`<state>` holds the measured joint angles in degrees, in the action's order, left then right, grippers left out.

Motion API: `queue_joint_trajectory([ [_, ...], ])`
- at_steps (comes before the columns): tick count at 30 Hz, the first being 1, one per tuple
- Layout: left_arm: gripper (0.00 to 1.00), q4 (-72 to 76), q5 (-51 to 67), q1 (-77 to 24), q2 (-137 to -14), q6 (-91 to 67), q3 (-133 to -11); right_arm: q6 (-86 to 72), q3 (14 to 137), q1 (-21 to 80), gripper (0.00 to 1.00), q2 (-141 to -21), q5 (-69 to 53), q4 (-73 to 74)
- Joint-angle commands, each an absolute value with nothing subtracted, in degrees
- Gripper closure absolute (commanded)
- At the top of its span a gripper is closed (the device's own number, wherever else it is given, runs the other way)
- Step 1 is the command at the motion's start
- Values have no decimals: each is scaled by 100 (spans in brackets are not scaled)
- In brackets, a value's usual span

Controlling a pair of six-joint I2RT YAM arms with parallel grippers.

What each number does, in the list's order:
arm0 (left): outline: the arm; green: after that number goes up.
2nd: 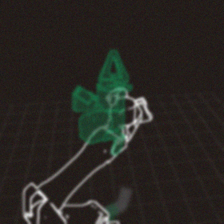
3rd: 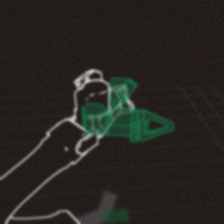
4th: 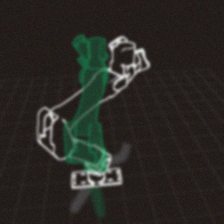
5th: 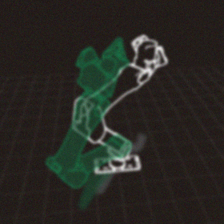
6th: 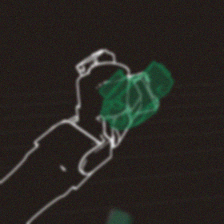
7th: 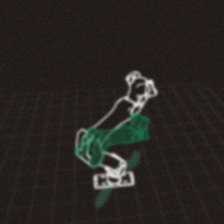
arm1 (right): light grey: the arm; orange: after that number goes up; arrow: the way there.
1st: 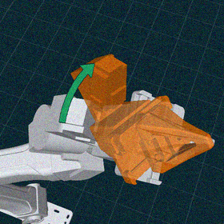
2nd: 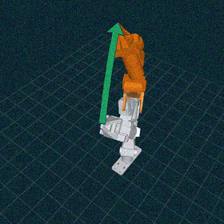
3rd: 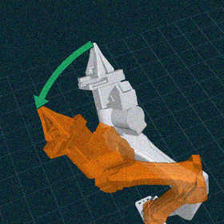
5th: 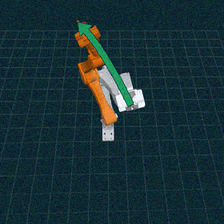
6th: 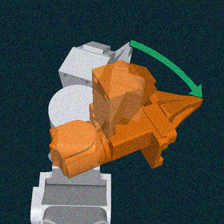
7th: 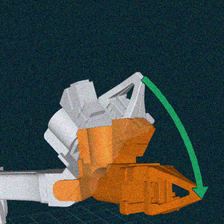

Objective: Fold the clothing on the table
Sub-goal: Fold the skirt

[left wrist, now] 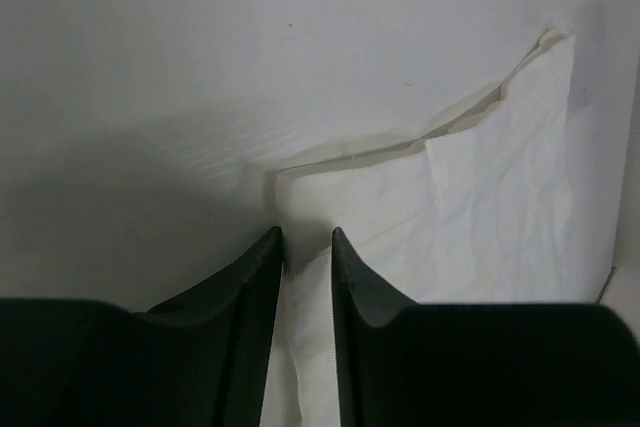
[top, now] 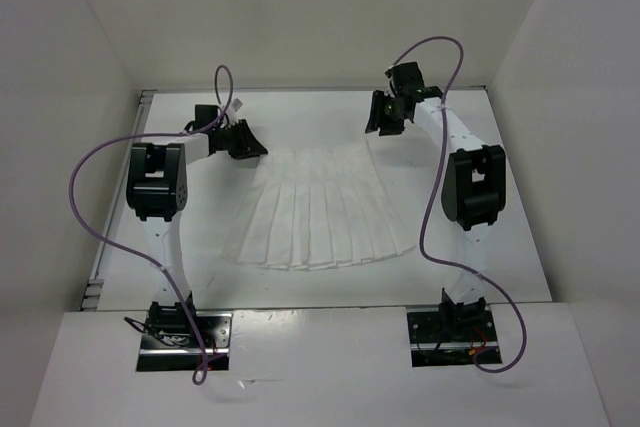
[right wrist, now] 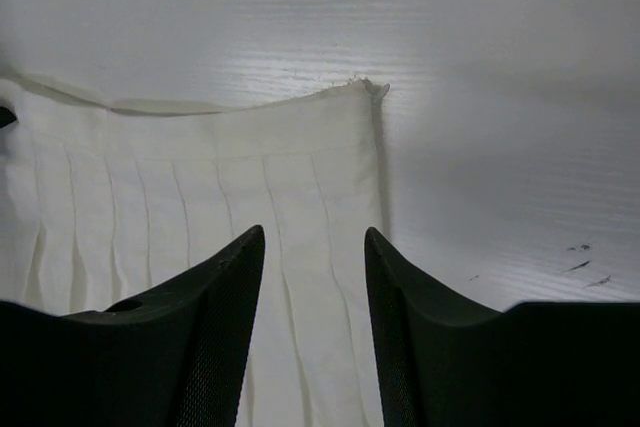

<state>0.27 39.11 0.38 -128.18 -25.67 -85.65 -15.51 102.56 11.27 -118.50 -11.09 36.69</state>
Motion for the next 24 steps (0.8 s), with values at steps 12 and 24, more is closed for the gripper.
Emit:
queue_joint_trajectory([
  [12,100,26,4377,-35,-13043,-2575,-8508,-1143,11654,800,50,-13192,-1837,4051],
  [24,100,-79,4324,-35,-13096,-2628,-8613,-1037,11602,747,50,-13596,-2206,4052],
])
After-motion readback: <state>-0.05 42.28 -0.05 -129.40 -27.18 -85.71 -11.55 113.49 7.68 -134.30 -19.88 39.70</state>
